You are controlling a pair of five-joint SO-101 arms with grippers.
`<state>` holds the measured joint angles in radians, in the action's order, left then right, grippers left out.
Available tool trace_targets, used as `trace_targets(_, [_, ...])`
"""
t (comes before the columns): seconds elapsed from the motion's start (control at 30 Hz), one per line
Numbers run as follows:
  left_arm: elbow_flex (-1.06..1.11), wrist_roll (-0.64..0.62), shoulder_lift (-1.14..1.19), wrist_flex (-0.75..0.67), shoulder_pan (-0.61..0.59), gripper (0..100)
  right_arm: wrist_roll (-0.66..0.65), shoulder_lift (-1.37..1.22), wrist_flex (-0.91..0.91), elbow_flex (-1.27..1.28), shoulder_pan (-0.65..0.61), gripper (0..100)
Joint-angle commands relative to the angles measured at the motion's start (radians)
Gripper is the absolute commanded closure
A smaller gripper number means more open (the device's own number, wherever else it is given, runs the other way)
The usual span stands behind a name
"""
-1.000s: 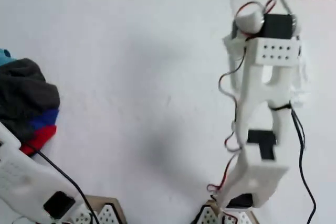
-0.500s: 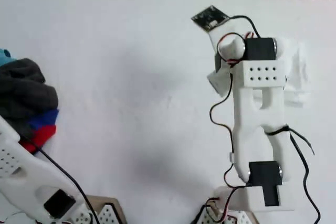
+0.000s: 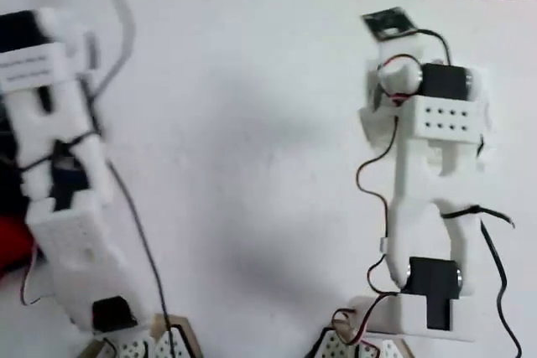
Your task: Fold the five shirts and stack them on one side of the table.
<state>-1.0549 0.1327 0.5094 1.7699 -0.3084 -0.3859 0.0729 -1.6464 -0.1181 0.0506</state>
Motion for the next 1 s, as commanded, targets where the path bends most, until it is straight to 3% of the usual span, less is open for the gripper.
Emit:
trace_targets(0.0, [-0.041,-0.009,-0.157,0.015,0.187,97,0.017,0.041,0.010,-0.005,0.062,78.3])
trace_targets(0.27, [0.061,-0.032,-0.267,0.017,0.440,96,0.012,0.048,0.005,-0.005,0.128,78.2])
trace_targets(0.43, [0.205,-0.121,-0.310,0.015,0.523,74,0.012,0.047,0.005,-0.003,0.120,78.2])
trace_targets(0.53, [0.222,-0.095,-0.358,0.015,0.519,75,0.012,0.039,0.007,-0.002,0.102,78.2])
trace_targets(0.7, [0.229,-0.018,-0.474,0.014,0.407,76,0.014,0.041,0.013,0.049,0.018,78.1])
trace_targets(0.83, [0.294,0.063,-0.494,0.014,0.166,76,0.018,0.045,0.051,0.091,-0.101,78.0])
trace_targets(0.97, [0.530,0.146,-0.434,-0.051,-0.018,76,0.018,0.033,0.130,0.115,-0.232,77.9])
